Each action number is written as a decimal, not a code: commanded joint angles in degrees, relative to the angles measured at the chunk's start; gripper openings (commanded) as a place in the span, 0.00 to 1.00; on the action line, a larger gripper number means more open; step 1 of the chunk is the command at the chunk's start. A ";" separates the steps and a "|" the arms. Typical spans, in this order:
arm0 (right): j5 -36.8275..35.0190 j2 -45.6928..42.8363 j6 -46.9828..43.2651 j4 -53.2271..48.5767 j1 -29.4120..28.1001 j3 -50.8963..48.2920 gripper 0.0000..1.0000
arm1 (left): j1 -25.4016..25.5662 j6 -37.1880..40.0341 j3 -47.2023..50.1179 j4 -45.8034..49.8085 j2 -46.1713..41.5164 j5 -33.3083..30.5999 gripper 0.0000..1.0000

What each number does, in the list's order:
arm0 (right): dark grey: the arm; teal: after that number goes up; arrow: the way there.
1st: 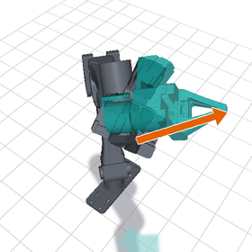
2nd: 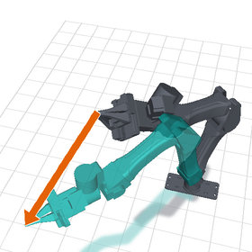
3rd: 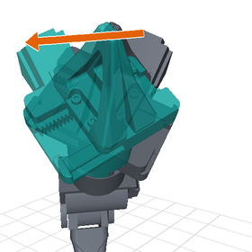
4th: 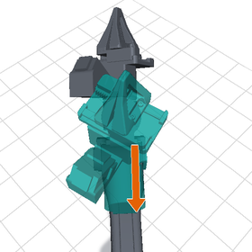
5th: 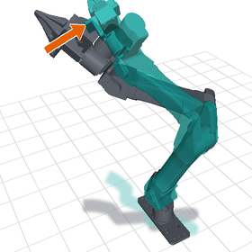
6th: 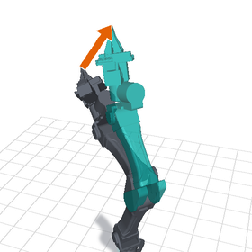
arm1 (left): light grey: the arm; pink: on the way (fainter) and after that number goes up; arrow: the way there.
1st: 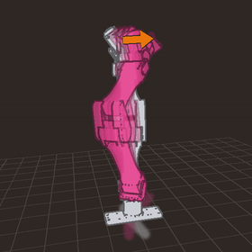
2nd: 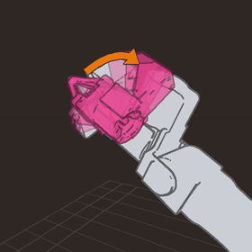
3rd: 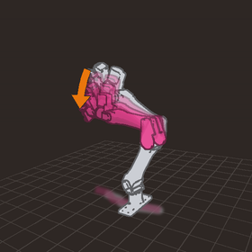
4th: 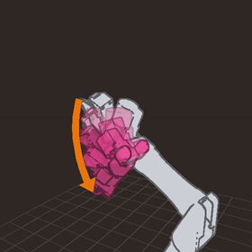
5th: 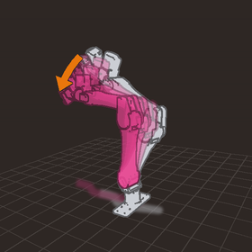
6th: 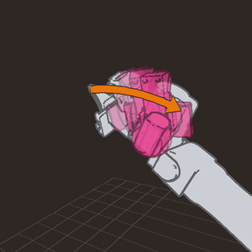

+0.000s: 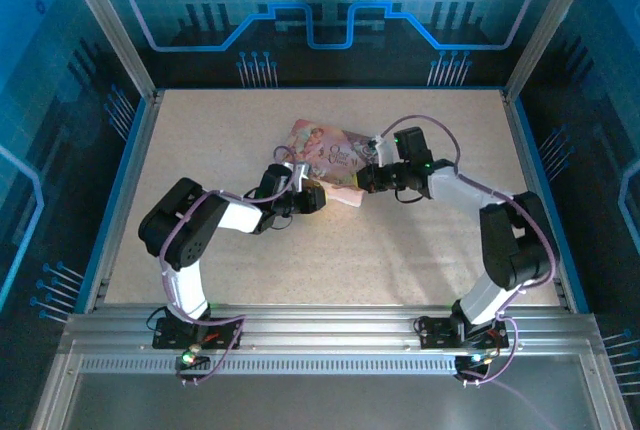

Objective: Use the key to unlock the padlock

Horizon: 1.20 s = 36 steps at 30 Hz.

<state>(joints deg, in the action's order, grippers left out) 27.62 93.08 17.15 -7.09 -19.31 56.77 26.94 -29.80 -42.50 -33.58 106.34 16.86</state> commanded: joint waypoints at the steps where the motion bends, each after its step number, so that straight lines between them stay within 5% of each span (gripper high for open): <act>1: -1.98 -4.34 -3.68 1.46 -1.46 -3.23 0.00 | -0.31 -3.22 -1.98 4.39 -2.86 2.89 0.26; 17: -12.21 -12.64 -8.84 11.93 -12.97 -20.75 0.00 | 1.58 -14.26 -0.97 7.27 -8.01 5.99 0.19; 36: -17.18 -4.84 -14.07 15.62 -15.04 -17.09 0.00 | 4.68 -20.47 -0.84 11.48 -10.27 4.11 0.16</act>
<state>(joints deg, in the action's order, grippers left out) 11.92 87.53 4.95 7.27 -33.76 38.02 31.05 -48.25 -42.94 -23.09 98.63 19.79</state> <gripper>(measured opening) 0.050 0.231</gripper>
